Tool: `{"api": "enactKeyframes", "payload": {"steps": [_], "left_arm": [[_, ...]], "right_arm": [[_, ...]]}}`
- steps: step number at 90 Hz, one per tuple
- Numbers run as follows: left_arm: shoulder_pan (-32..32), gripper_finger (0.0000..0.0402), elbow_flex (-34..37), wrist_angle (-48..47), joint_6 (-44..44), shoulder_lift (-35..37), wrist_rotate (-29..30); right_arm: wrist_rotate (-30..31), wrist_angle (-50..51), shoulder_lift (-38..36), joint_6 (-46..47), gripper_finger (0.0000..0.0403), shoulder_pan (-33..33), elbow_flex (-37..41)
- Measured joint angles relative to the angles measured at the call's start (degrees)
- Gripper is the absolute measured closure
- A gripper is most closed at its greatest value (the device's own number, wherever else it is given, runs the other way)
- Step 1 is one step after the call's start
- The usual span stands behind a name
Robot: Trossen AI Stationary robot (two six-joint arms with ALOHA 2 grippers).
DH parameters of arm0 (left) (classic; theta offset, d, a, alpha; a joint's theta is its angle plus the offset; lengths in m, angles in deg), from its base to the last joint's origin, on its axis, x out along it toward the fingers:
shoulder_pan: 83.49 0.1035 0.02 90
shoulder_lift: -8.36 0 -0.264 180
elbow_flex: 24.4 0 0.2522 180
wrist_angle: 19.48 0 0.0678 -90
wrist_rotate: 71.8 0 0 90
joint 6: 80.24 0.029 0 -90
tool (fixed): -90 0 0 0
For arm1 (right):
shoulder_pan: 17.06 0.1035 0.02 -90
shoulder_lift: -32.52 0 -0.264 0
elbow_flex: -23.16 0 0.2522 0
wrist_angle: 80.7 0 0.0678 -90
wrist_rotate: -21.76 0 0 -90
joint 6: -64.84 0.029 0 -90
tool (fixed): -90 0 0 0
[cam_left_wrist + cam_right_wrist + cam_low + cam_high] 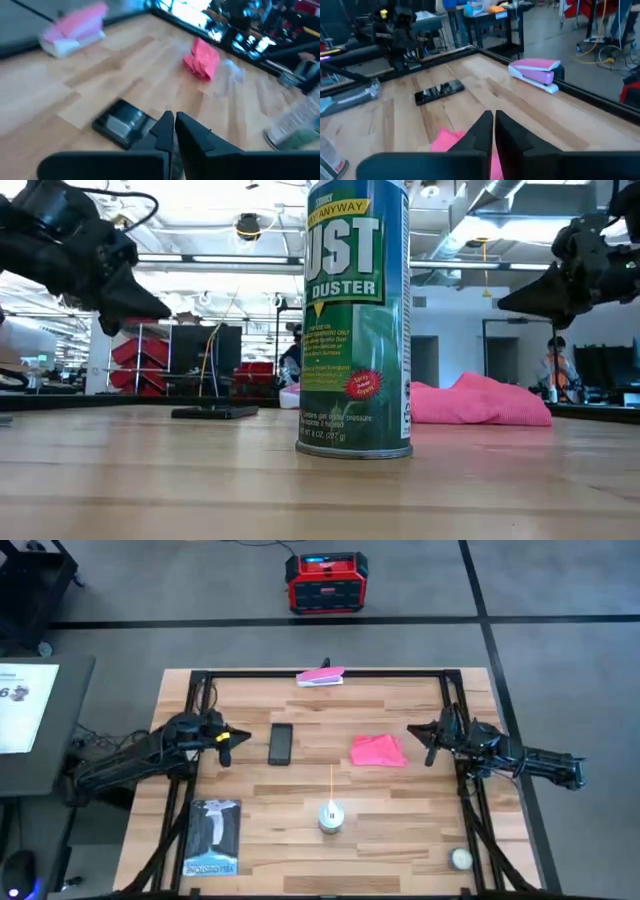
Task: Apply microfiber cloth
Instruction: Return to Home Position
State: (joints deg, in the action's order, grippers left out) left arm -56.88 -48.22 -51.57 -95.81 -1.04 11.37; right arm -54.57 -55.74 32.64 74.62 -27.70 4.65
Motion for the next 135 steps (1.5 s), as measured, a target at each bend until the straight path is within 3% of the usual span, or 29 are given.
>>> {"api": "enactKeyframes", "payload": {"steps": [14,33,41,56,77,135], "left_arm": [[0.0,0.0401,0.1,1.3,0.8,4.2,3.3],[0.0,0.0402,4.6,10.2,3.6,9.4,7.1],[0.0,0.0402,6.6,13.4,3.6,9.2,9.9],[-0.6,0.0402,8.1,17.2,6.9,9.3,9.9],[-2.1,0.0402,8.1,16.5,10.8,9.3,10.2],[-2.4,0.0402,8.3,17.2,7.9,9.1,11.0]], "right_arm": [[-5.1,-13.6,0.0,-2.5,0.0402,0.0,4.4],[-5.1,-13.6,-0.1,-1.8,0.0402,-0.8,4.3],[-5.1,-13.4,0.0,-1.7,0.0403,-0.1,4.3],[-5.0,-13.4,-0.1,-2.3,0.0403,0.9,4.3],[-5.4,-13.0,0.0,-2.6,0.0403,0.9,4.4],[-6.1,-13.4,0.3,-0.8,0.0403,1.6,4.4]]}}
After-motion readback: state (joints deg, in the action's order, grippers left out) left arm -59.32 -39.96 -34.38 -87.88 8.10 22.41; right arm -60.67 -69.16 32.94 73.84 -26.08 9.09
